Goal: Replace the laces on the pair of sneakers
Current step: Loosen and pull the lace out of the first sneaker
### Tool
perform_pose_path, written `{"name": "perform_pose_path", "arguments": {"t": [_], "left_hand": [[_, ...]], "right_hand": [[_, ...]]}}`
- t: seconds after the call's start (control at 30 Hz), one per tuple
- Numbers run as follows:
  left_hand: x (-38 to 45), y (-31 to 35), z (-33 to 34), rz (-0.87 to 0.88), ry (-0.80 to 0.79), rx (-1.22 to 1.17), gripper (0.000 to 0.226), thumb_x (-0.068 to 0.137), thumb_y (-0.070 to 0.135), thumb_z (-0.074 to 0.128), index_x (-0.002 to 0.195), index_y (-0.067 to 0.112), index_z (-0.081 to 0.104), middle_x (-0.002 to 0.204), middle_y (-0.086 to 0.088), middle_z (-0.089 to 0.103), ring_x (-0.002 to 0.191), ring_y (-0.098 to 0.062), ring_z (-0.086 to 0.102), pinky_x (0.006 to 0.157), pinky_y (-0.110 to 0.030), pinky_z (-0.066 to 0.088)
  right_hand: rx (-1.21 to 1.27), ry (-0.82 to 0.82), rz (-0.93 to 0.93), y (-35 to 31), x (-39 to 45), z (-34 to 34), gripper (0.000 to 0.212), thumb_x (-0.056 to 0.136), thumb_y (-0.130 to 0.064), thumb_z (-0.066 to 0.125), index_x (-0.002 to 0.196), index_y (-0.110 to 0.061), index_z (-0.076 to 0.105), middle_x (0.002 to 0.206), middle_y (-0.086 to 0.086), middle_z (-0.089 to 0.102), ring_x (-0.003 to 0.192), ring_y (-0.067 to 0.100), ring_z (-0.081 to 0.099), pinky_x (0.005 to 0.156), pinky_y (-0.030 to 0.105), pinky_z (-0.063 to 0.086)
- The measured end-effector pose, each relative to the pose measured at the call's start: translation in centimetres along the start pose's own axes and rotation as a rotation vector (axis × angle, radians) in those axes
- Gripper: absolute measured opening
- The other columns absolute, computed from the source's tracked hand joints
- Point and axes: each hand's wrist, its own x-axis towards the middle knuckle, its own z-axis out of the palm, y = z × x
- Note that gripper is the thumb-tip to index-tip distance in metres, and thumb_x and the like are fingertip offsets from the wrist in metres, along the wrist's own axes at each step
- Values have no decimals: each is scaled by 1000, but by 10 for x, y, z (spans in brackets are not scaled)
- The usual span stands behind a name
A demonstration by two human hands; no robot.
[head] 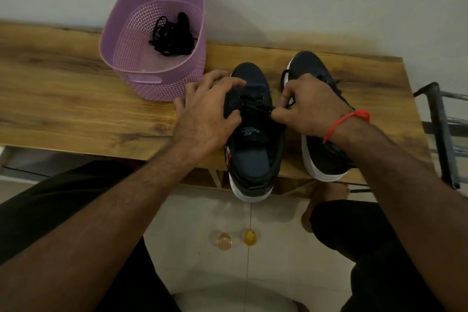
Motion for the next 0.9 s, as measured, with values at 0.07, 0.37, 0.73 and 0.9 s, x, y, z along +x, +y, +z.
{"name": "perform_pose_path", "arguments": {"t": [0.07,0.37,0.73,0.9], "left_hand": [[1,-1,-2,-27,-21,-3,54,84,34,73,130,52,51,151,17,36,130,-19,32,95,-39,24],[-8,17,5,118,-21,84,39,91,23,63,122,46,62,158,8,32,134,-25,30,100,-46,26],[-5,21,5,181,117,299,28,87,50,69,109,34,72,150,8,47,133,-30,39,96,-49,29],[-4,16,4,202,139,223,18,87,49,66,98,34,69,140,13,51,128,-20,39,93,-42,27]], "right_hand": [[44,-35,24,4,1,-5,14,84,-30,74,77,-21,66,87,-8,58,77,6,56,57,10,35],[255,-52,7,3,-5,0,13,86,-29,70,78,-28,60,85,-13,59,75,-2,52,60,14,36],[192,166,-161,0,-15,17,10,84,-24,70,87,-17,63,132,-1,56,118,-1,43,92,4,25],[191,171,-166,0,-16,16,10,84,-22,71,88,-14,64,133,1,56,119,0,43,87,-5,19]]}}
